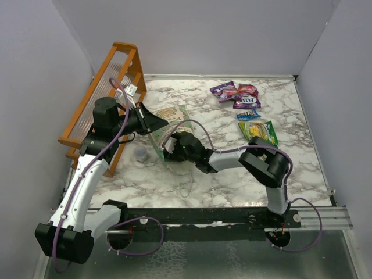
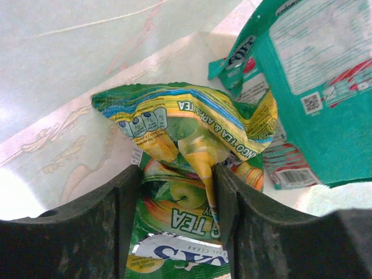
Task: Take the snacks out of the paper bag
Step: Take out the snack from the paper bag, then place the snack at the center of the board.
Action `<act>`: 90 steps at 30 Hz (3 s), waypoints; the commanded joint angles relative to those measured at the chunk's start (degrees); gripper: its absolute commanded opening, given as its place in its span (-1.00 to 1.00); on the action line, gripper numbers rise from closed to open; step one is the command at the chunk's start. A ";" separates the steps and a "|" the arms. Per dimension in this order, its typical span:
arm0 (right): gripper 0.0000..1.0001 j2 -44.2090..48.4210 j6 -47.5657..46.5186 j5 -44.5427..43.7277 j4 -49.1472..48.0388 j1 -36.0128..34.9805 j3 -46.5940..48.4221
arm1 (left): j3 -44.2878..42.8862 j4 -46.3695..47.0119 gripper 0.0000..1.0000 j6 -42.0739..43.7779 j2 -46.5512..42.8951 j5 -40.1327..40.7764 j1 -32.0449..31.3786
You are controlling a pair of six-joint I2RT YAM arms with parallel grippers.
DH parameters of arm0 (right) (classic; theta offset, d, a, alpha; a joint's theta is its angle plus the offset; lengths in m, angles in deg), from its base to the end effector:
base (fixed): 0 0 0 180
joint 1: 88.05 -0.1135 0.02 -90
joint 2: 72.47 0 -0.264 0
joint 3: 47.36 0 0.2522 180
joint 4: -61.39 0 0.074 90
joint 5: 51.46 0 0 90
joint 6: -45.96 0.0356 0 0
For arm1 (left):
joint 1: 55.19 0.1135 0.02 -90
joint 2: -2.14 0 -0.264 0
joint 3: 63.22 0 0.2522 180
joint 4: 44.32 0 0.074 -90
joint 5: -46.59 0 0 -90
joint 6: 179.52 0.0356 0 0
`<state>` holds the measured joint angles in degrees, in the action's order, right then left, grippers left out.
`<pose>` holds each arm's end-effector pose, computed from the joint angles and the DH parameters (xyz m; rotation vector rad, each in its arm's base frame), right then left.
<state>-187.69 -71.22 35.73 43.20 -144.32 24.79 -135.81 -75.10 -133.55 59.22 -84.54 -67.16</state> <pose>0.2325 0.3451 0.1340 -1.3175 1.5248 0.2753 0.2072 -0.0679 0.3760 -0.0015 1.9854 -1.3165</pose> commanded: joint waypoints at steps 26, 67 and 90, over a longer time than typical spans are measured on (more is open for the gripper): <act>-0.25 10.31 -3.45 -2.60 -6.33 -2.62 -14.62 | 2.98 -0.09 -1.00 1.77 -2.28 1.71 -0.06; -0.57 70.88 0.06 30.20 27.81 -2.75 -12.86 | 3.89 0.20 -1.00 2.98 -1.27 4.91 0.04; -0.41 23.68 -7.79 -12.10 4.59 21.96 0.58 | 3.84 -1.39 -1.00 3.24 -2.11 4.76 -0.07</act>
<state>-155.87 -83.28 26.12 45.65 -128.03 23.57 -131.29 -76.69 -131.13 57.54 -80.21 -67.31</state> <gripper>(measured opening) 0.293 0.037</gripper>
